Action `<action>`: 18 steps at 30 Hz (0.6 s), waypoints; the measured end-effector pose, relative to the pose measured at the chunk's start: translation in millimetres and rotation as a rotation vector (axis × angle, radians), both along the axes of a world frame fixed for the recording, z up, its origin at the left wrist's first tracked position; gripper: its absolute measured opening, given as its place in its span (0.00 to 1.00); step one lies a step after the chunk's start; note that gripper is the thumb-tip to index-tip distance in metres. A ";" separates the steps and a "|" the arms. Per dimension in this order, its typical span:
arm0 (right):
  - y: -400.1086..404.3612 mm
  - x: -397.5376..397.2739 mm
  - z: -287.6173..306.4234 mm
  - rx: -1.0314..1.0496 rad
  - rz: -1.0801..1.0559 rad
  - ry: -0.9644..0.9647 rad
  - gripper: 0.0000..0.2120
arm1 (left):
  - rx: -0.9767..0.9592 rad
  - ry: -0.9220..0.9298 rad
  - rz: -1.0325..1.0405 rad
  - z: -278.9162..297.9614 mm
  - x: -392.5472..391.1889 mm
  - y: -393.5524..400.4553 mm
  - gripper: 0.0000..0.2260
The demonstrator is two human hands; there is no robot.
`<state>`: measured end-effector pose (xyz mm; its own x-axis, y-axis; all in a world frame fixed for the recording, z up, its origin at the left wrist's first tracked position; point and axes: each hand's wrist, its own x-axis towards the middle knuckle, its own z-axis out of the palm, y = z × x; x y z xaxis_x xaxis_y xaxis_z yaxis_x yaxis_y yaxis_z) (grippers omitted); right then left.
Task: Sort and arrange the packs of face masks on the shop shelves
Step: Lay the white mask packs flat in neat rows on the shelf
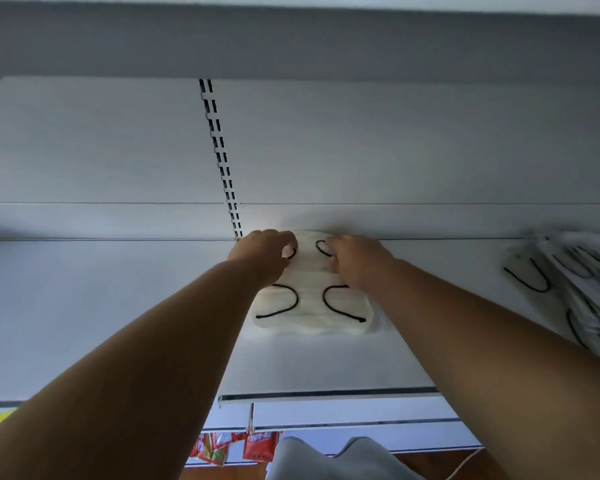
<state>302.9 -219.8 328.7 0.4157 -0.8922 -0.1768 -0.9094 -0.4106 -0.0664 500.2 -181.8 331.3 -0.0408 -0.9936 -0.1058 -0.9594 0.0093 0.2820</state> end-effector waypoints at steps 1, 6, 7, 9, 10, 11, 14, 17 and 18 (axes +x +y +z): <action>-0.5 -0.7 -2.6 0.000 -0.006 -0.019 0.12 | -0.003 0.017 0.015 -1.7 -1.2 -0.2 0.11; 2.1 -2.9 -8.0 0.040 0.006 -0.041 0.19 | -0.022 0.078 0.041 -4.1 -3.4 -1.0 0.11; 2.7 -2.5 -7.5 0.009 0.010 -0.030 0.19 | -0.057 0.094 0.031 -6.3 -3.8 0.1 0.11; 6.0 1.7 -4.3 -0.068 0.016 -0.047 0.18 | -0.123 0.094 0.028 -11.6 -7.2 6.2 0.13; 9.2 5.2 -2.9 -0.077 0.024 -0.073 0.20 | -0.140 0.074 0.030 -14.7 -10.1 10.2 0.16; 12.8 9.0 -2.7 -0.060 0.040 -0.085 0.23 | -0.142 0.042 0.024 -18.2 -12.9 13.2 0.19; 19.8 16.1 -12.4 0.034 0.075 -0.028 0.29 | -0.044 -0.054 0.007 -26.9 -18.1 16.4 0.24; 18.7 15.4 -21.6 0.062 0.061 -0.010 0.29 | 0.058 -0.075 0.014 -33.0 -18.7 15.2 0.25; 18.1 15.0 -23.5 0.059 0.060 -0.010 0.29 | 0.061 -0.084 0.011 -35.1 -19.3 15.6 0.25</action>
<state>317.9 -201.7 305.1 0.4700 -0.8538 -0.2238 -0.8825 -0.4593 -0.1012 480.9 -166.2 296.2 -0.0182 -0.9855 -0.1689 -0.9796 -0.0163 0.2003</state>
